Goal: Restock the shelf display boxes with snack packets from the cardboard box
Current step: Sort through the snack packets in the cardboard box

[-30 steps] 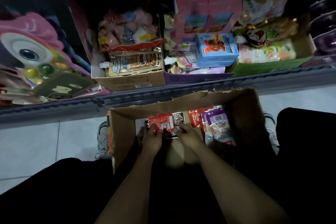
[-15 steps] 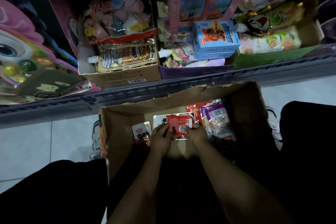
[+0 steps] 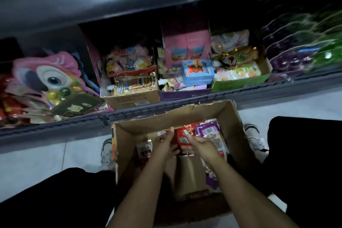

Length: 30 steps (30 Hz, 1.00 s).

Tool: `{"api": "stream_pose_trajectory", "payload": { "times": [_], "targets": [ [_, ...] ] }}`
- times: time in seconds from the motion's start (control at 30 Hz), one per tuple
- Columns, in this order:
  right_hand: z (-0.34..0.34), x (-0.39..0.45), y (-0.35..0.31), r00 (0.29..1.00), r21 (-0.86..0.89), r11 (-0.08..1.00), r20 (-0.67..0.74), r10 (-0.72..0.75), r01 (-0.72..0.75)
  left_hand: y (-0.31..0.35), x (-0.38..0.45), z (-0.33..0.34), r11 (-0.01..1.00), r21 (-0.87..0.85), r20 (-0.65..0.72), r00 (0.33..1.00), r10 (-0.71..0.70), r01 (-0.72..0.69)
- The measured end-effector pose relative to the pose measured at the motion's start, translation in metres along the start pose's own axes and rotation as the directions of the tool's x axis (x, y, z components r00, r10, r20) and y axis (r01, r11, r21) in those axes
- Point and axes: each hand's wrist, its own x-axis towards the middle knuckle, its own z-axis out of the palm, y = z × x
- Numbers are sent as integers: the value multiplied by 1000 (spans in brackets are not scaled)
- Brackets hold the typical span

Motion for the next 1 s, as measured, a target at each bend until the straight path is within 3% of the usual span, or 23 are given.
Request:
{"api": "stream_pose_trajectory", "payload": {
  "times": [0.1,0.33,0.4,0.6,0.77,1.0],
  "targets": [
    [-6,-26,-24,994,-26,997,83,-74,77,24,-32,7,999,-48,115,993,-16,22],
    [-18,-104,-100,927,-285,910,311,-211,303,75,-111,-2,985,-159,333,943,-8,64],
    [-20,-122,-121,911,-346,860,308,-273,374,87,-134,-6,997,-77,360,933,24,4],
    [-8,-161,-164,833,-272,790,251,-493,549,122,-185,-9,946,125,315,916,248,-299],
    [6,-175,-189,807,-171,789,116,-579,590,147,-208,-10,843,161,384,819,426,-514],
    [24,-192,-226,788,-119,779,104,-607,615,182,-230,-8,699,117,428,671,606,-706]
  ]
}}
